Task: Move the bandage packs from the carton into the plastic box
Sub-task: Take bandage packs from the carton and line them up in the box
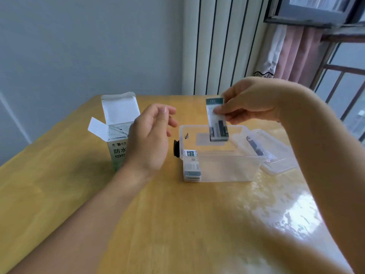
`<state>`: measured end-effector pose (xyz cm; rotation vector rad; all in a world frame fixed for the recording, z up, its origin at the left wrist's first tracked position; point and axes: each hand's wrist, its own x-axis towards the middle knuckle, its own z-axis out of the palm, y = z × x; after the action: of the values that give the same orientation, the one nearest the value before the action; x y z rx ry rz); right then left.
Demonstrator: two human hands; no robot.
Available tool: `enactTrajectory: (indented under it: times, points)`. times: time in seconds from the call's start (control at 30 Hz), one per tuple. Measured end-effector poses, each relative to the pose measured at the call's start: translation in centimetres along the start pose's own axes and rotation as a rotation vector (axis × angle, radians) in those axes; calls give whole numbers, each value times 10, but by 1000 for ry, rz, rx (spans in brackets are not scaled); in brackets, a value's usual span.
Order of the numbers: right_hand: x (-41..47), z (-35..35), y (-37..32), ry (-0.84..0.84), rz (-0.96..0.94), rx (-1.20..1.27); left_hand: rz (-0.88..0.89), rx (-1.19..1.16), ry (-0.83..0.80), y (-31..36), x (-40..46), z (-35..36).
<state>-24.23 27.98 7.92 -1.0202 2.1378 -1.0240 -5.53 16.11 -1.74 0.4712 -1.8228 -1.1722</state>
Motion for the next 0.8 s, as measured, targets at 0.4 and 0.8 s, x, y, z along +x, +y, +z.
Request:
enactTrajectory:
  times: [0.4,0.8]
  points:
    - [40,53,53,-148,245,-463,322,365,-125,-10,-8,6]
    - [35,62,44,-145,141,-702,254,302,-120,-17,-7,8]
